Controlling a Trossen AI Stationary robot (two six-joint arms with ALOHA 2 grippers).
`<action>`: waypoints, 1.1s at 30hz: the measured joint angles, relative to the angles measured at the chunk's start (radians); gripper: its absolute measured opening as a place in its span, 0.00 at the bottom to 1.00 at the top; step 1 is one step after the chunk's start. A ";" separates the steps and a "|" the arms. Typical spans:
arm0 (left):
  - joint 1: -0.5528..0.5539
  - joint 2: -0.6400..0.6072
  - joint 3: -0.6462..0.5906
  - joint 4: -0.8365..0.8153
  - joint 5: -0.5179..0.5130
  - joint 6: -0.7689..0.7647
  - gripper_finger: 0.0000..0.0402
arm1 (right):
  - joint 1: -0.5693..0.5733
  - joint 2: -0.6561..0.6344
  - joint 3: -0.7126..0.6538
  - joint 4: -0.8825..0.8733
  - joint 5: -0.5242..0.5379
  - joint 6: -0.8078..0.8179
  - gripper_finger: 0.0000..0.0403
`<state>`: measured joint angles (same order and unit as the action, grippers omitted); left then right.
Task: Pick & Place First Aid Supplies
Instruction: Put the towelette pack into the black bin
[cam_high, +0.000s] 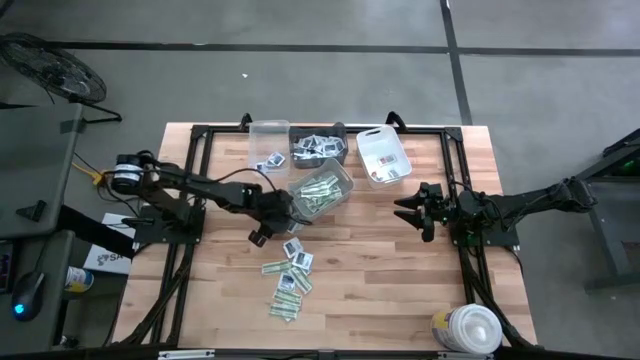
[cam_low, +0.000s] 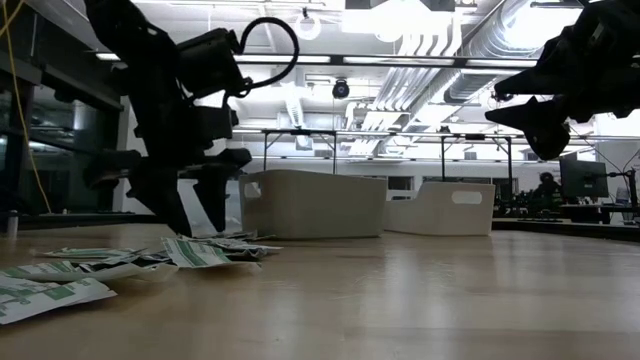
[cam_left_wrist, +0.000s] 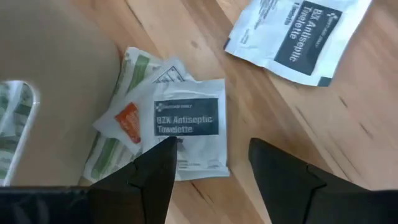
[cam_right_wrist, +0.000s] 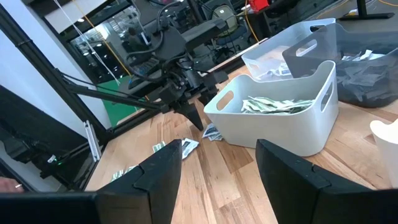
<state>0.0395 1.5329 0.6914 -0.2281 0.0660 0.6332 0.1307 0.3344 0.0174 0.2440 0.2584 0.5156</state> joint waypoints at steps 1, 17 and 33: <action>0.000 0.007 0.001 0.000 0.004 0.001 0.51 | 0.000 0.000 0.000 0.001 0.000 0.000 0.50; 0.035 0.081 0.004 -0.035 0.090 -0.033 0.40 | 0.000 0.000 0.000 0.000 0.000 0.000 0.50; 0.025 0.087 0.004 -0.065 0.066 -0.113 0.09 | 0.000 0.000 0.000 0.000 0.000 0.000 0.50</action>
<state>0.0647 1.6200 0.6957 -0.2932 0.1321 0.5199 0.1310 0.3344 0.0174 0.2440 0.2584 0.5156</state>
